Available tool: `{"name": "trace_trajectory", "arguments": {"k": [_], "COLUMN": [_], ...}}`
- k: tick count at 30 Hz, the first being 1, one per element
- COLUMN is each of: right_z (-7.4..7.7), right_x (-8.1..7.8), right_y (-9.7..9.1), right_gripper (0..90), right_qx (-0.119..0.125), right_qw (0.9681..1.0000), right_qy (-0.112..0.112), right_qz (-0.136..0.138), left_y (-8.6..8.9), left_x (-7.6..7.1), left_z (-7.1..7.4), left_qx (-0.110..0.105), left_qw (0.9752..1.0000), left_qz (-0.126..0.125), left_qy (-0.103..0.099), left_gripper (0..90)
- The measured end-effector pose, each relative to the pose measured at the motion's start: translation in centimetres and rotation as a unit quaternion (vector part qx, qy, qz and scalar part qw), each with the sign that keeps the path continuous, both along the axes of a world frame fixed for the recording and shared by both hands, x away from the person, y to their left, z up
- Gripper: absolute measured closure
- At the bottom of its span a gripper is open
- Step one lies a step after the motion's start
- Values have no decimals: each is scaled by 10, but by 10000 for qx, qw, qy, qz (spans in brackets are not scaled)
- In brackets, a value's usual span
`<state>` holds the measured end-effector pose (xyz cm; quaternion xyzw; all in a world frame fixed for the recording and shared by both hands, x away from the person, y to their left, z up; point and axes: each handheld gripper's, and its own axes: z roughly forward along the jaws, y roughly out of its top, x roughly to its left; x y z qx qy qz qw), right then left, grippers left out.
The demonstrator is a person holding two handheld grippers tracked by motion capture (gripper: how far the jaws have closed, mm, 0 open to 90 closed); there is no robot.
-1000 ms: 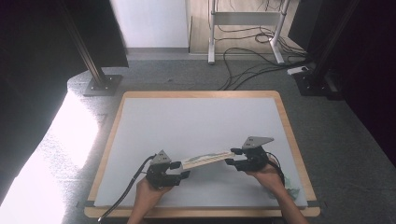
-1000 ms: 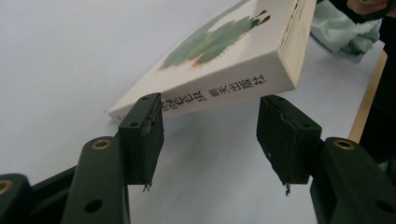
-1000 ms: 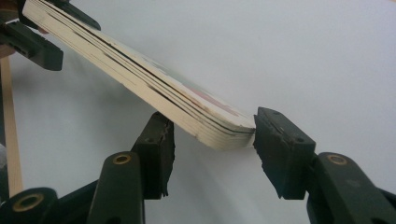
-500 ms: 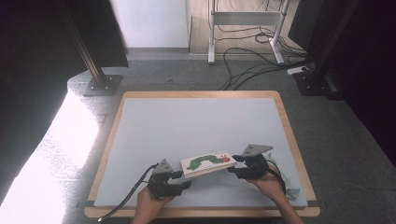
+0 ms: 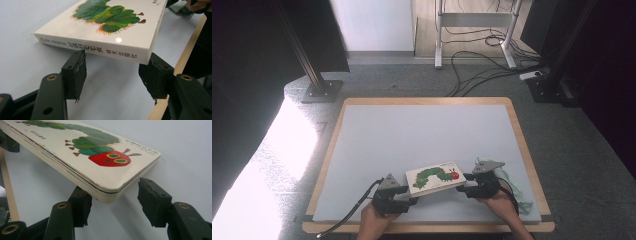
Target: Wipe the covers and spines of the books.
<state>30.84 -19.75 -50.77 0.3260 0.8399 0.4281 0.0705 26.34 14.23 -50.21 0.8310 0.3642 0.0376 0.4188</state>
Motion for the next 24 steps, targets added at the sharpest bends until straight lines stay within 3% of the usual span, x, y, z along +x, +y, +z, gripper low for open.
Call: {"name": "trace_trajectory", "arguments": {"k": [12, 18, 24], "right_z": [-6, -11, -16], "right_x": [2, 0, -6], "right_y": [12, 18, 18], "right_gripper": [460, 434, 356], "right_qx": [141, 81, 3], "right_qw": [9997, 9995, 9989], "right_qy": [177, 258, 347], "right_qz": [59, 174, 307], "left_y": [9, 14, 9], "left_x": [26, 22, 21], "left_z": [-3, -6, -14], "left_qx": [176, 60, 312], "left_qw": [9997, 9998, 9989], "left_qz": [112, -94, -264], "left_qy": [116, 172, 236], "left_gripper": [419, 416, 359]}}
